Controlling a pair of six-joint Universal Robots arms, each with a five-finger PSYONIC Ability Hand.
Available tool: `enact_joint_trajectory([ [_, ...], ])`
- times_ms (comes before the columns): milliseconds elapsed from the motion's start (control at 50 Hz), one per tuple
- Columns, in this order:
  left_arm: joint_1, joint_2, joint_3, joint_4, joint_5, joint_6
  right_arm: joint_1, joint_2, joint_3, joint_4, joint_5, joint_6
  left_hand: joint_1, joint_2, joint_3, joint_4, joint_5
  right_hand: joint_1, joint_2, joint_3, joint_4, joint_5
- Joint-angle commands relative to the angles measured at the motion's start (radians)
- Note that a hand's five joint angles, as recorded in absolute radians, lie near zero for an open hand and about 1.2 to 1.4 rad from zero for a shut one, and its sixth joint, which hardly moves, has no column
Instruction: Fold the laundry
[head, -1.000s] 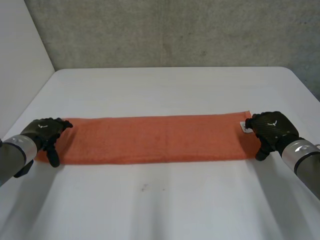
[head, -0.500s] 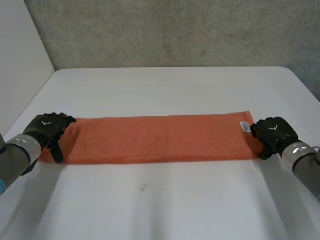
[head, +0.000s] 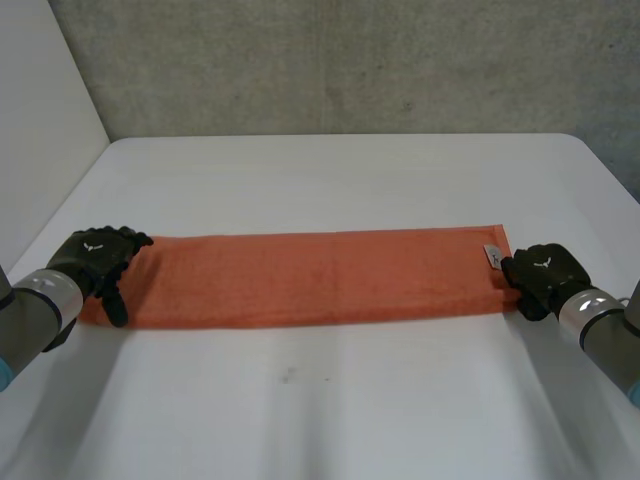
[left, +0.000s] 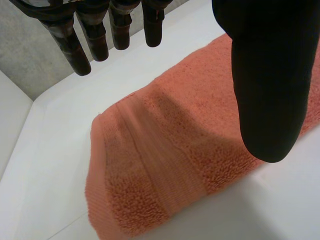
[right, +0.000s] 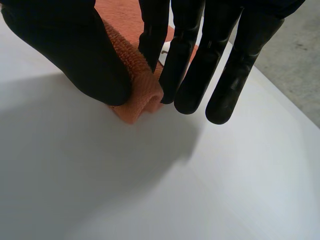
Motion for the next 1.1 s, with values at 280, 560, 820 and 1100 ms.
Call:
enact_joint_trajectory([
  [280,0.000,0.029,-0.001,0.000,0.000,0.000,-0.351,-0.143,-0.131,0.074,0.105,-0.104,-0.002,0.010,0.006,0.007,-0.027,0.469,0.225,0.227,0.225,0.264],
  [560,-0.029,0.075,0.017,-0.002,-0.002,-0.072,0.117,-0.198,-0.315,0.087,0.085,0.106,-0.002,0.010,0.006,0.007,-0.027,0.469,0.225,0.227,0.225,0.264],
  [820,-0.069,0.114,0.048,0.000,0.000,-0.181,0.702,0.092,-0.411,-0.044,-0.003,0.097,-0.002,0.010,0.006,0.007,-0.027,0.469,0.225,0.227,0.225,0.264],
  [1100,-0.268,0.052,0.078,0.066,-0.002,-0.184,0.742,0.097,-0.434,-0.027,0.253,0.011,-0.002,0.010,0.006,0.007,-0.027,-0.753,-0.997,-0.995,-0.997,-0.958],
])
